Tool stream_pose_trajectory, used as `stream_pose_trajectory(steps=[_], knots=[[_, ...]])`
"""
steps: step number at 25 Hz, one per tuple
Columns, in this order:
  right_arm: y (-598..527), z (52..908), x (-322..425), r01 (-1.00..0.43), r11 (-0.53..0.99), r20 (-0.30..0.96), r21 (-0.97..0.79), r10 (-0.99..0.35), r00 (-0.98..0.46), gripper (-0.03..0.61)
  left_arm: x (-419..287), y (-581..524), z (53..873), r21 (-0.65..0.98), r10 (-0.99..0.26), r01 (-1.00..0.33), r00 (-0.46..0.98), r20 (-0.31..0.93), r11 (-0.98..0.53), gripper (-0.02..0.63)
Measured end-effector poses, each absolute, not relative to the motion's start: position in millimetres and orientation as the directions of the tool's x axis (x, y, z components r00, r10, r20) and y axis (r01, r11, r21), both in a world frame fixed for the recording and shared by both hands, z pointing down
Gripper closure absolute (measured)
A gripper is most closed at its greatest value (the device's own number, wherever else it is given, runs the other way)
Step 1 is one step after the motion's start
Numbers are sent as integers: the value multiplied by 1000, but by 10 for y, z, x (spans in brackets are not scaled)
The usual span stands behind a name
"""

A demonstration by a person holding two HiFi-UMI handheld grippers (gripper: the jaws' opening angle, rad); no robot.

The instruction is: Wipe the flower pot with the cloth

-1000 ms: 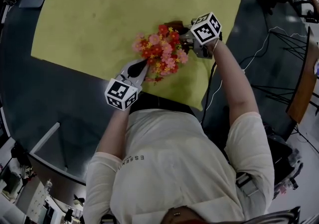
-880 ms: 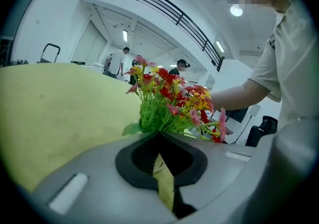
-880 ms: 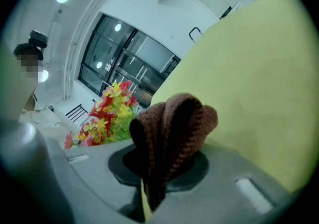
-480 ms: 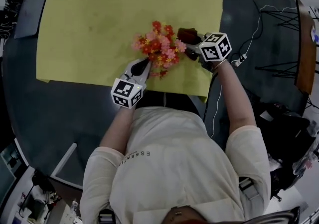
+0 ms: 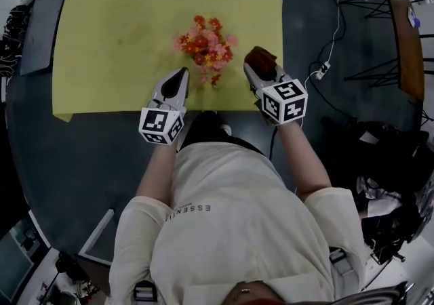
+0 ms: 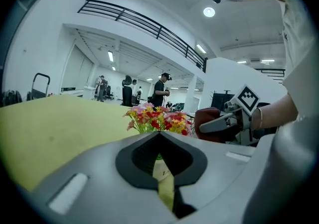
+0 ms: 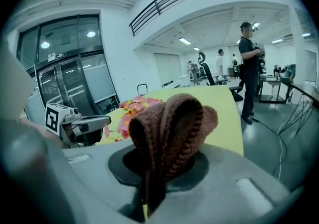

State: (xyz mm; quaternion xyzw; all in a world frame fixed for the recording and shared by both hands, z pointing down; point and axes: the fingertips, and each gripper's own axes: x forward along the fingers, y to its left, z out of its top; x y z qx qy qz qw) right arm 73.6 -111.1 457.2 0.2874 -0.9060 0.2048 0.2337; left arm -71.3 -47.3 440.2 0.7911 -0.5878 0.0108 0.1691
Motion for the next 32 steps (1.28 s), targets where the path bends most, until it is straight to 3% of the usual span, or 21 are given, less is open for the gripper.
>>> stream_pose_trajectory(steps=[8, 15, 23, 32], knots=[[-336, 4259, 429, -548, 813, 466, -195, -415, -782, 532, -638, 72, 4232, 234, -937, -942, 287, 198, -239, 599], [153, 4428, -387, -474, 858, 497, -197, -329, -803, 534, -1169, 141, 4272, 248, -933, -936, 301, 196, -250, 599], [-168, 4960, -1188, -662, 719, 563, -211, -464, -683, 532, -1898, 30, 4410, 247, -878, -897, 421, 229, -366, 600], [-755, 5516, -1414, -871, 395, 629, -293, -607, -486, 532, -2362, -44, 4768, 336, -835, -859, 481, 268, -386, 599]])
